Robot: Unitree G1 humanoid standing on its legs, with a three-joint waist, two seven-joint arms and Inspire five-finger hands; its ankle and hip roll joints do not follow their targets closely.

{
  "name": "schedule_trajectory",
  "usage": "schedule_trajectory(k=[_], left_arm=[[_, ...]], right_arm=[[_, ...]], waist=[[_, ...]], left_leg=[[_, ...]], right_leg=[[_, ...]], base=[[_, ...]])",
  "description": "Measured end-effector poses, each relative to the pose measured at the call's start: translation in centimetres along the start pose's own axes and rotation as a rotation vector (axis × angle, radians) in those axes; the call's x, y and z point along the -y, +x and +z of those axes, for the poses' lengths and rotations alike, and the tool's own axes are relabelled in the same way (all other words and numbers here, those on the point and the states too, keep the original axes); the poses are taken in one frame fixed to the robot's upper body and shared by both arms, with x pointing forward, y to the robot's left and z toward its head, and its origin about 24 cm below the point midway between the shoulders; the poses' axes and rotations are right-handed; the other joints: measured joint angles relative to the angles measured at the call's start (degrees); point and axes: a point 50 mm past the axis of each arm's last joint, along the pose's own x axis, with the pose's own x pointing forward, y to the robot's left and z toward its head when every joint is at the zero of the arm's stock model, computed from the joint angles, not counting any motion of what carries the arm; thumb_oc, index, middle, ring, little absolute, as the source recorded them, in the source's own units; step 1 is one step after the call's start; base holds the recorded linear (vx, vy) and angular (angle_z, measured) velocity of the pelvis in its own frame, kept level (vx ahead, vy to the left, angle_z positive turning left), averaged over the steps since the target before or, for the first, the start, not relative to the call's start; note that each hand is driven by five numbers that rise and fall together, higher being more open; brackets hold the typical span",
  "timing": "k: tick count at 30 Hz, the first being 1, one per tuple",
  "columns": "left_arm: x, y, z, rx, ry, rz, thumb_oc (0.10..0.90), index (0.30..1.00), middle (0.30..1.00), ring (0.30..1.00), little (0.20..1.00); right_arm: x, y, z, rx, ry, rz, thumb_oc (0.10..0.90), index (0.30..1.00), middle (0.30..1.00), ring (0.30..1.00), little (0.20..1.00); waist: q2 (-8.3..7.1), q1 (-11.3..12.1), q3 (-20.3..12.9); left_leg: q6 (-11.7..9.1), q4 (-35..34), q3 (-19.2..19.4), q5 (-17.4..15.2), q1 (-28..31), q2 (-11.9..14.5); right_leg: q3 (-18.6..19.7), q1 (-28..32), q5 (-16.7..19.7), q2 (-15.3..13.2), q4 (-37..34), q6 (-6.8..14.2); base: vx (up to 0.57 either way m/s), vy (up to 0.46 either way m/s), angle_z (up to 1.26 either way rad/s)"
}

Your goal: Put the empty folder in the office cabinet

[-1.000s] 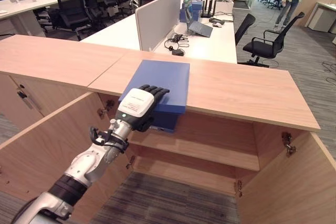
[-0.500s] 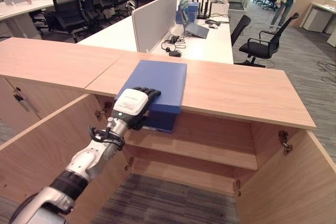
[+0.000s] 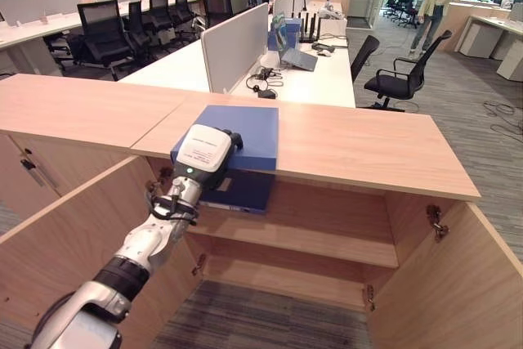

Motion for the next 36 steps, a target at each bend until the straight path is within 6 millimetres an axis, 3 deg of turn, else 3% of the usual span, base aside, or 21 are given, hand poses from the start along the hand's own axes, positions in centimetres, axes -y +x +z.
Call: schedule_trajectory(k=[4,7,10,13,15,25,32,36], left_arm=[[-0.3,-0.3,0.8,-0.038,-0.06,0.054,0.4,0.3,0.3,0.3,0.3],[-1.5,-1.8,1.7,-0.061,-0.2,0.1,0.4,0.3,0.3,0.3,0.3],[-4.1,-4.6,2.6,-0.033,-0.511,0.078,0.4,0.3,0.3,0.3,0.3],[-5.7,-6.5,4.2,0.107,-0.744,0.025,0.4,0.3,0.3,0.3,0.3],[-5.2,-7.9,4.8,0.135,-0.885,-0.034,0.4,0.3,0.3,0.3,0.3],[-4.4,-9.2,3.4,0.065,-0.874,-0.069,0.4,0.3,0.3,0.3,0.3],[-4.3,-10.2,1.3,-0.073,-1.374,-0.048,0.4,0.3,0.3,0.3,0.3],[-3.1,-10.9,1.1,-0.13,-1.482,-0.085,0.4,0.3,0.3,0.3,0.3]], right_arm=[[0.1,0.0,0.0,0.002,0.002,-0.014,0.8,0.9,0.9,0.9,0.9],[0.0,0.0,-0.2,-0.004,0.009,-0.019,0.8,0.9,0.9,0.9,0.9],[0.3,0.0,-0.5,-0.023,0.056,-0.028,0.8,0.9,0.9,0.9,0.9],[0.0,-0.2,-1.8,-0.063,0.077,-0.019,0.8,0.9,0.9,0.9,0.9],[-0.1,-0.2,-2.0,-0.069,0.081,-0.005,0.8,0.9,0.9,0.9,0.9],[-0.1,-0.1,-1.5,-0.05,0.082,0.009,0.8,0.9,0.9,0.9,0.9],[0.1,-0.1,-1.4,-0.048,0.082,0.018,0.8,0.9,0.9,0.9,0.9],[0.2,-0.1,-1.0,-0.039,0.079,0.023,0.8,0.9,0.9,0.9,0.9]], waist=[[0.02,0.12,-0.03],[-0.04,0.25,0.01],[0.01,0.28,0.08],[0.2,2.34,0.19],[0.55,3.45,0.35],[0.65,3.98,0.74],[1.15,4.8,0.73],[1.49,5.27,0.78]], left_leg=[[0.04,-0.01,-0.02,-0.01,-0.17,-0.02],[0.51,0.18,-0.23,0.24,-0.27,-0.05],[0.49,-0.09,-0.65,0.15,-0.27,-0.16],[0.2,-0.1,-1.25,-0.35,-0.15,-0.34],[0.16,-0.11,-1.39,-0.36,-0.25,-0.45],[0.44,-0.11,-2.47,-0.58,-0.47,-0.56],[0.38,-0.1,-2.99,-0.46,-1.31,-0.74],[0.28,-0.1,-3.34,-0.29,-1.33,-0.9]], right_leg=[[-0.01,0.04,0.01,-0.02,0.0,0.0],[-0.25,0.07,-0.03,-0.04,0.0,0.01],[-0.73,0.09,-0.25,-0.16,-0.01,0.17],[-1.03,0.26,-0.71,-0.26,-0.01,0.36],[-1.13,0.56,-0.7,-0.36,0.0,0.37],[-1.9,0.52,-0.67,-0.42,-0.01,0.41],[-2.52,-0.11,-0.76,-0.6,-0.01,0.5],[-2.93,-0.04,-1.04,-0.76,-0.01,0.81]], base=[[-0.02,0.002,0.0],[-0.02,0.008,0.03],[0.0,0.022,0.12],[0.02,0.001,0.09],[0.0,-0.006,0.02],[-0.01,-0.004,0.03],[-0.01,0.005,0.05],[0.0,0.007,0.07]])
